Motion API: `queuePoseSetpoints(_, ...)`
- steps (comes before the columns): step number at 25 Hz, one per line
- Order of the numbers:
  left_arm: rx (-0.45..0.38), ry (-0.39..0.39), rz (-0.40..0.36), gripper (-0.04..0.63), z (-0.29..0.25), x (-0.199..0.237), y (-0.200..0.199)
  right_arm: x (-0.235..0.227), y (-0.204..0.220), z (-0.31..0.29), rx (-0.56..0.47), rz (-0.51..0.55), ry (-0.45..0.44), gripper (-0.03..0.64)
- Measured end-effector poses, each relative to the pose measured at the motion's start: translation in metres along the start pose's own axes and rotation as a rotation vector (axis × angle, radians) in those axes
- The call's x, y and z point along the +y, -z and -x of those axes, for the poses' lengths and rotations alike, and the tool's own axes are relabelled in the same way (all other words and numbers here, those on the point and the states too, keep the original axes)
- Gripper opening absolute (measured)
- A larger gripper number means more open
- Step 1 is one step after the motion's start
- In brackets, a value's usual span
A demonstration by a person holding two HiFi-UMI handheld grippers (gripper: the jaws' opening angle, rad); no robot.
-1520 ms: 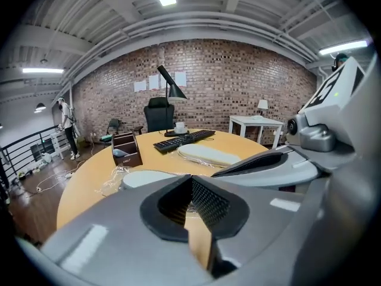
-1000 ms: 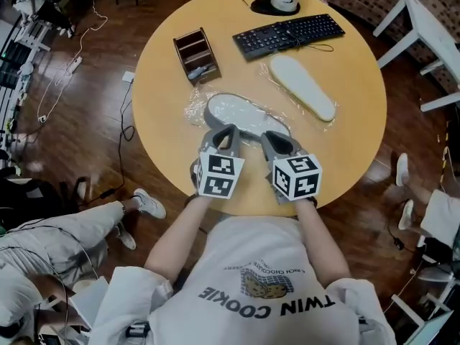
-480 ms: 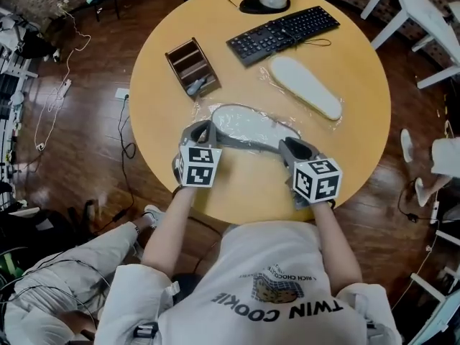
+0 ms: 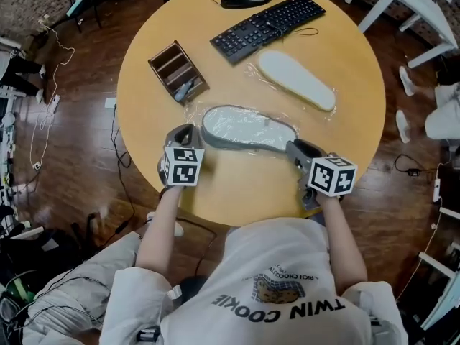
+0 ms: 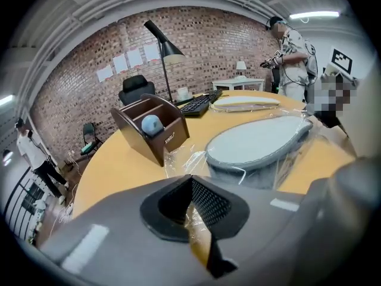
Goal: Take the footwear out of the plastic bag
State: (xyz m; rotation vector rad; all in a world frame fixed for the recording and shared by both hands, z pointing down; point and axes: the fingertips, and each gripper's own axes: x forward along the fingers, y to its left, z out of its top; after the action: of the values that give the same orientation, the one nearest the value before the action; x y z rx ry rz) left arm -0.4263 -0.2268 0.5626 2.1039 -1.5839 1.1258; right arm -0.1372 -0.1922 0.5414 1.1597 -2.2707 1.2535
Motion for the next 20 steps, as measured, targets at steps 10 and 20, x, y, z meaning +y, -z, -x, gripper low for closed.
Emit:
queuePoseSetpoints(10,0.047,-0.016,-0.052,0.006,-0.01,-0.005,0.007,-0.015,0.004,0.006,0.026,-0.066,-0.007,0.139)
queuePoseSetpoints(20,0.045,-0.012,-0.089,0.005,-0.013,-0.007,0.006,-0.017,0.011,-0.012,0.119,-0.089,-0.075,0.193)
